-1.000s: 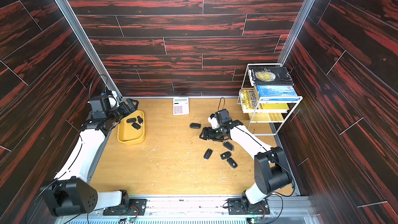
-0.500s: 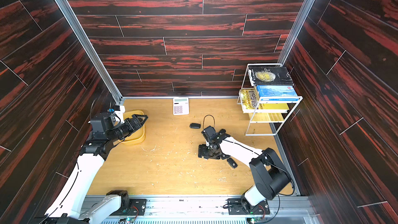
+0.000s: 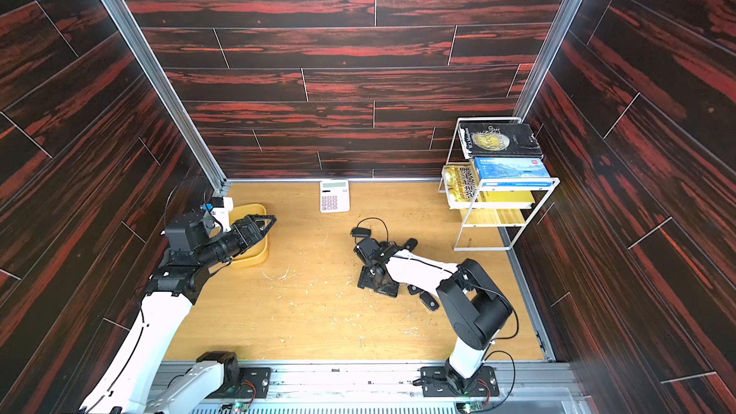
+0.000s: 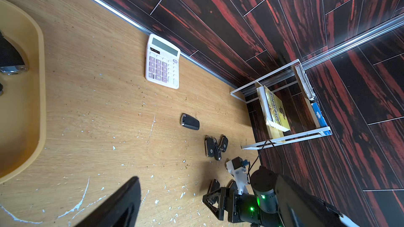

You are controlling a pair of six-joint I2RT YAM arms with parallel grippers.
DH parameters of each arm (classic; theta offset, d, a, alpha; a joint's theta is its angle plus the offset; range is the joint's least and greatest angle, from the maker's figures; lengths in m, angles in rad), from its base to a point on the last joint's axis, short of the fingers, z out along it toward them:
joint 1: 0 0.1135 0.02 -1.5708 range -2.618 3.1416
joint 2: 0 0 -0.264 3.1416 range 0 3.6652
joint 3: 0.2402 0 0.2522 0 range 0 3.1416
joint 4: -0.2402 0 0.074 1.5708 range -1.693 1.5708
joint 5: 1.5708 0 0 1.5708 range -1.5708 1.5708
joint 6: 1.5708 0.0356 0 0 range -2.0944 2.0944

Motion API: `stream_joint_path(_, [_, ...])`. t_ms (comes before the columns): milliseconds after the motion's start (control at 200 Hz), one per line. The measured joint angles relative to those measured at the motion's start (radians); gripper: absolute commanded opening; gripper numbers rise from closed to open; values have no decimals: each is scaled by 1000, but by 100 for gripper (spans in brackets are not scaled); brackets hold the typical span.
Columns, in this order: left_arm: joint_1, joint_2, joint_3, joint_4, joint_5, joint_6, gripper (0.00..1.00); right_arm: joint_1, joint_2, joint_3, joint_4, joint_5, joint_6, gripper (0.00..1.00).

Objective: Place the car key into the storage box
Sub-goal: Pick up the car key from the center of the board.

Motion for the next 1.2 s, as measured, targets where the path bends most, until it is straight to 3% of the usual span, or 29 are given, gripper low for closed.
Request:
stream_joint_path(326, [-1,0,-18,24,2,-5,100,-10,35,8,-40,42,23,71])
stream_joint_path(436, [-6,0,-20,30,1,-5,100,-22,35,-3,-34,40,19,63])
stream_joint_path(506, [-13,0,-27,38,1,-4,100,-29,35,-5,-32,37,14,49])
stream_joint_path(661, [-53,8,-51,48,-4,11,100,-40,37,-5,-15,25,-2,46])
stream_joint_path(817, [-129,26,-74,72,-10,37,100,-42,38,-5,-8,13,-19,30])
stream_joint_path(982, [-182,69,-98,122,-3,67,99,-45,38,-5,-6,3,-41,24])
stream_joint_path(1202, [-251,98,-177,192,6,190,100,-65,32,-8,-4,-26,-80,25])
